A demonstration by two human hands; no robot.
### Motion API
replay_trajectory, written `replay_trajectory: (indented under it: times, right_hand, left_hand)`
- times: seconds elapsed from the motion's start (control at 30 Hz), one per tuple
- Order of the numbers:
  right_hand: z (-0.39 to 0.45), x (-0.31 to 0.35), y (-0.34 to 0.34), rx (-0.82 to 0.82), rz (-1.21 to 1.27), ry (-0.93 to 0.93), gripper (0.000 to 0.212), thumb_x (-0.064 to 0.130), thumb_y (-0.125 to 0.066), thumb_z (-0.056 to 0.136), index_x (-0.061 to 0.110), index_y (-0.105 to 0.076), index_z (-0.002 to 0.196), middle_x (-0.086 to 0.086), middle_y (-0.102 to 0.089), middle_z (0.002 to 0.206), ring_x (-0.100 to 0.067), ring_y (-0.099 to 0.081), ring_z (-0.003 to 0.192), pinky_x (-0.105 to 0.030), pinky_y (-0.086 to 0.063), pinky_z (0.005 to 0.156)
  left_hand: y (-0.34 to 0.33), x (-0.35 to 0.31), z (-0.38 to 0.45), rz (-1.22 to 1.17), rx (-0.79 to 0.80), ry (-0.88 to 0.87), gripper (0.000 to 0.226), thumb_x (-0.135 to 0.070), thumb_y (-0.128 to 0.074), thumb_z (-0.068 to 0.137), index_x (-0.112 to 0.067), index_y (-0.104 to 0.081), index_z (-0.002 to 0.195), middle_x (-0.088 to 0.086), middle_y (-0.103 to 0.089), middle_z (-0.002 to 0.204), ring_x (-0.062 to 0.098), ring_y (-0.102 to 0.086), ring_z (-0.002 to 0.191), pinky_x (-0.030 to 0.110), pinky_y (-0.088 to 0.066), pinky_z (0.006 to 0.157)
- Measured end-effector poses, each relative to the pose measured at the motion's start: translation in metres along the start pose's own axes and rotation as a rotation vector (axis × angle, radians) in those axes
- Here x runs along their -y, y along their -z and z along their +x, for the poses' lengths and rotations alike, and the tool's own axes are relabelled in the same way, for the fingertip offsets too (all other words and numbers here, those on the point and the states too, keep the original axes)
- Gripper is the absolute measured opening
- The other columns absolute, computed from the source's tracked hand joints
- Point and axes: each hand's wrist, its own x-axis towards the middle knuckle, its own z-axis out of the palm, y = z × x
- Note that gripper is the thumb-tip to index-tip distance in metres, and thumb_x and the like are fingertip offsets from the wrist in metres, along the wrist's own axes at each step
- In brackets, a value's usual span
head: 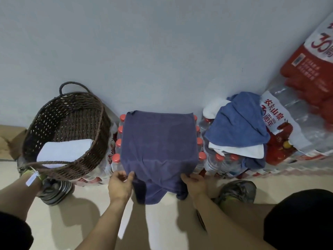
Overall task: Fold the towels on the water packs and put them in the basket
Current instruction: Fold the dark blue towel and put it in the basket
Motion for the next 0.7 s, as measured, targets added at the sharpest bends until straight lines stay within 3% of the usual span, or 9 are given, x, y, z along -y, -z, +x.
replay_trajectory:
  times: [0.07,0.13,0.2,0.3,0.43,0.53,0.6,0.7]
  right_hand:
    - [0.004,0.002,-0.004,0.051,-0.068,0.022,0.029,0.027,-0.077,0.083,0.002,-0.064,0.089,-0.007,-0.066,0.08,-0.024,-0.063,0.083,-0.029,-0.053,0.076]
    - [0.007,0.004,-0.005,0.0,-0.058,0.047,0.029,0.027,-0.077,0.081,0.003,-0.062,0.077,-0.004,-0.064,0.069,-0.024,-0.063,0.074,-0.022,-0.048,0.063]
    - [0.009,0.005,-0.004,-0.024,-0.004,0.029,0.027,0.023,-0.078,0.08,0.008,-0.06,0.067,-0.005,-0.064,0.065,-0.025,-0.061,0.068,-0.03,-0.052,0.064]
    - [0.004,0.009,-0.006,0.011,0.027,-0.016,0.028,0.024,-0.077,0.082,0.006,-0.059,0.069,-0.009,-0.064,0.068,-0.025,-0.058,0.068,-0.04,-0.054,0.074]
    - [-0.005,0.014,-0.003,-0.047,0.049,0.012,0.024,0.02,-0.069,0.087,0.001,-0.059,0.075,-0.011,-0.061,0.069,-0.026,-0.056,0.069,-0.029,-0.042,0.063]
    - [-0.015,0.021,0.003,-0.159,0.037,0.015,0.021,0.021,-0.063,0.091,0.003,-0.061,0.082,-0.002,-0.059,0.067,-0.013,-0.052,0.062,-0.02,-0.035,0.053]
    - [-0.023,0.024,0.005,-0.296,-0.036,0.047,0.023,0.024,-0.064,0.09,0.004,-0.061,0.077,0.005,-0.052,0.06,-0.005,-0.044,0.056,-0.017,-0.028,0.046]
    - [-0.034,0.031,0.009,-0.447,-0.052,0.121,0.023,0.02,-0.069,0.084,0.008,-0.056,0.071,0.004,-0.051,0.058,-0.009,-0.044,0.055,-0.022,-0.027,0.054]
  left_hand:
    - [0.0,-0.001,-0.001,0.014,0.008,-0.008,0.025,-0.018,-0.074,0.085,-0.006,-0.056,0.073,0.008,-0.063,0.07,0.028,-0.058,0.068,0.035,-0.045,0.073]
    - [0.001,-0.003,0.002,0.008,0.003,0.014,0.025,-0.018,-0.072,0.086,-0.007,-0.054,0.072,0.008,-0.062,0.069,0.028,-0.057,0.068,0.035,-0.044,0.071]
    - [0.005,-0.003,0.007,0.002,0.005,0.043,0.024,-0.019,-0.07,0.086,-0.007,-0.054,0.074,0.01,-0.066,0.072,0.031,-0.062,0.071,0.037,-0.048,0.074]
    - [0.014,-0.006,0.012,-0.008,0.042,0.055,0.021,-0.02,-0.071,0.085,-0.008,-0.055,0.079,0.017,-0.071,0.076,0.035,-0.069,0.075,0.046,-0.055,0.081]
    - [0.027,-0.015,0.027,0.159,0.115,0.07,0.018,-0.018,-0.073,0.084,-0.004,-0.061,0.081,0.017,-0.071,0.072,0.034,-0.07,0.071,0.05,-0.058,0.079]
    - [0.038,-0.027,0.032,0.262,0.198,0.092,0.02,-0.017,-0.073,0.085,-0.002,-0.065,0.076,0.018,-0.069,0.065,0.029,-0.065,0.058,0.043,-0.059,0.072]
    - [0.044,-0.035,0.029,0.261,0.265,0.082,0.015,-0.018,-0.072,0.086,-0.006,-0.067,0.079,0.015,-0.07,0.071,0.024,-0.061,0.06,0.035,-0.055,0.067]
    - [0.049,-0.05,0.021,0.114,0.43,0.066,0.003,-0.015,-0.067,0.091,-0.014,-0.07,0.093,-0.001,-0.074,0.083,0.013,-0.066,0.071,0.025,-0.051,0.063]
